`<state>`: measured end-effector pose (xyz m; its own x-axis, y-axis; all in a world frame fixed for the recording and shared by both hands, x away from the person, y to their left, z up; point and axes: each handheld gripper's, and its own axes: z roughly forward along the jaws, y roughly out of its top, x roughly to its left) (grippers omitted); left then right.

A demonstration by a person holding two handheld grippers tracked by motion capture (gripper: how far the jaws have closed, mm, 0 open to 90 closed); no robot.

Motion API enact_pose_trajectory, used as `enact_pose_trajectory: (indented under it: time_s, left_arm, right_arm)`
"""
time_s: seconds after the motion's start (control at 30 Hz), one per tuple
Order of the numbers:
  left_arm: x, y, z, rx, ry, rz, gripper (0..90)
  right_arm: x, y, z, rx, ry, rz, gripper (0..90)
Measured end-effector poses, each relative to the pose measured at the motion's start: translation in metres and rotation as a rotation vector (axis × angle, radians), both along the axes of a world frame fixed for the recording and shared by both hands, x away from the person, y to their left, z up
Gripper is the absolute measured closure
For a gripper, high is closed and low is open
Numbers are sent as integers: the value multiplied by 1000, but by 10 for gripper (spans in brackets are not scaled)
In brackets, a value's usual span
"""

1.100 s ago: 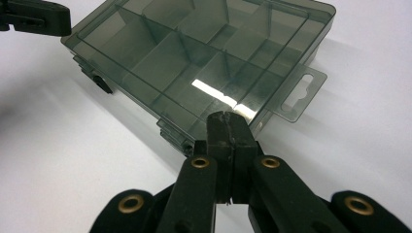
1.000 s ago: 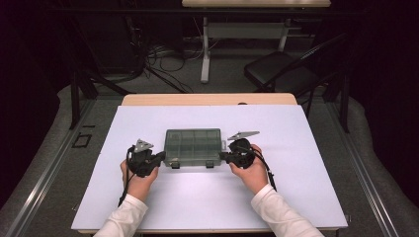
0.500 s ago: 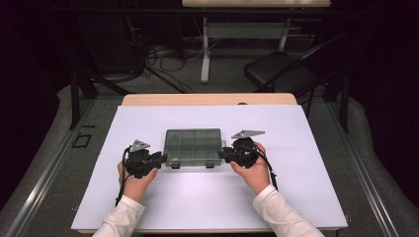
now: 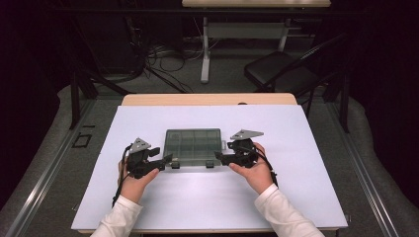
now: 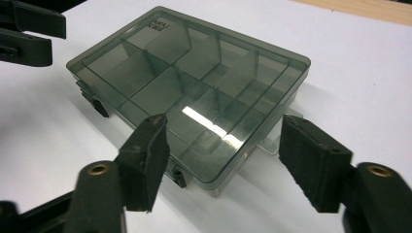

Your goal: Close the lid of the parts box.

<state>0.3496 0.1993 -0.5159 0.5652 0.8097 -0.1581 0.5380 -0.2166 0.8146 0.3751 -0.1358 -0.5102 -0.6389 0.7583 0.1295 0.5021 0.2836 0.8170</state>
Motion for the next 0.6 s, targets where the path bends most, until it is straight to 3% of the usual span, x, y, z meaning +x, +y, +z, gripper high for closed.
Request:
enact_pose_trajectory:
  time_s: [0.1, 0.17, 0.27, 0.43, 0.6]
  left_arm:
    - [0, 1, 0, -20, -2, -42, 366]
    - [0, 1, 1, -5, -14, -52, 310]
    - [2, 1, 0, -27, -15, -85, 257]
    - [3, 0, -1, -26, -24, -96, 167]
    - [3, 0, 0, -41, -36, -99, 155]
  right_arm:
    - [0, -1, 0, -8, 16, -13, 302]
    - [1, -2, 0, -22, -5, -20, 253]
    - [1, -4, 2, 0, -17, -12, 217]
    - [0, -6, 6, 10, -46, -2, 152]
    - [-1, -6, 7, 11, -53, 4, 147]
